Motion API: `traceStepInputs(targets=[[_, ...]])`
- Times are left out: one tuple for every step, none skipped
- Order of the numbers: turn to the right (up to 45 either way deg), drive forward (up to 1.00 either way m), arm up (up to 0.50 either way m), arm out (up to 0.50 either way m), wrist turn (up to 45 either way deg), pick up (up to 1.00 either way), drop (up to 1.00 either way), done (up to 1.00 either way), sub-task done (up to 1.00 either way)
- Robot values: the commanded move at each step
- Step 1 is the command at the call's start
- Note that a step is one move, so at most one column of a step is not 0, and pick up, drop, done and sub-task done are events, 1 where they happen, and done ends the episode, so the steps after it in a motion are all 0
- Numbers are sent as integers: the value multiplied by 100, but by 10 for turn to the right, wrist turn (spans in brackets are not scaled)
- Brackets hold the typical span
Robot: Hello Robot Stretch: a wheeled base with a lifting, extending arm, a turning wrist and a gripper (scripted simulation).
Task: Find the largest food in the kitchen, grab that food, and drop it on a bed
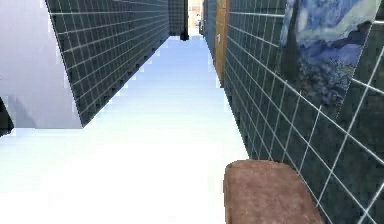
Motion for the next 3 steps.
traceStepInputs(targets=[[0,100,0,0,0,0,0,0,0],[0,100,0,0,0,0,0,0,0],[0,100,0,0,0,0,0,0,0]])
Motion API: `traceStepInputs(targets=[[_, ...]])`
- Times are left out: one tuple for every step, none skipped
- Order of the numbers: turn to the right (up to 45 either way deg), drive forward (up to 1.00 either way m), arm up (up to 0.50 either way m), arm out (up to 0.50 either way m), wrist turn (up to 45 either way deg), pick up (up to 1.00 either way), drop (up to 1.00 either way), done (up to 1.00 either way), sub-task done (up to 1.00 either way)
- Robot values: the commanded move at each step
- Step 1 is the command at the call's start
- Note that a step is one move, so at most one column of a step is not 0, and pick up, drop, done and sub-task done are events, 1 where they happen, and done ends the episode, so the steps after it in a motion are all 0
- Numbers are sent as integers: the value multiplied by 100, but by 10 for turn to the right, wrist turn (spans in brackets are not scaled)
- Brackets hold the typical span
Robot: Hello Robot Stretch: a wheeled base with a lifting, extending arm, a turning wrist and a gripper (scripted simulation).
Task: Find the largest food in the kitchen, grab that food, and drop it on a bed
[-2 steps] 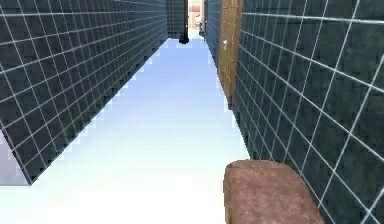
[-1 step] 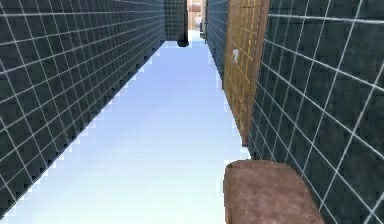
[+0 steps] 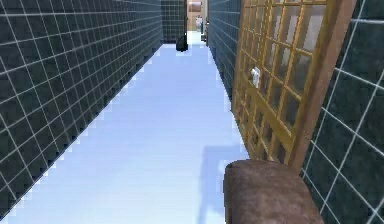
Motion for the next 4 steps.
traceStepInputs(targets=[[0,100,0,0,0,0,0,0,0],[0,100,0,0,0,0,0,0,0],[0,100,0,0,0,0,0,0,0],[0,100,0,0,0,0,0,0,0]])
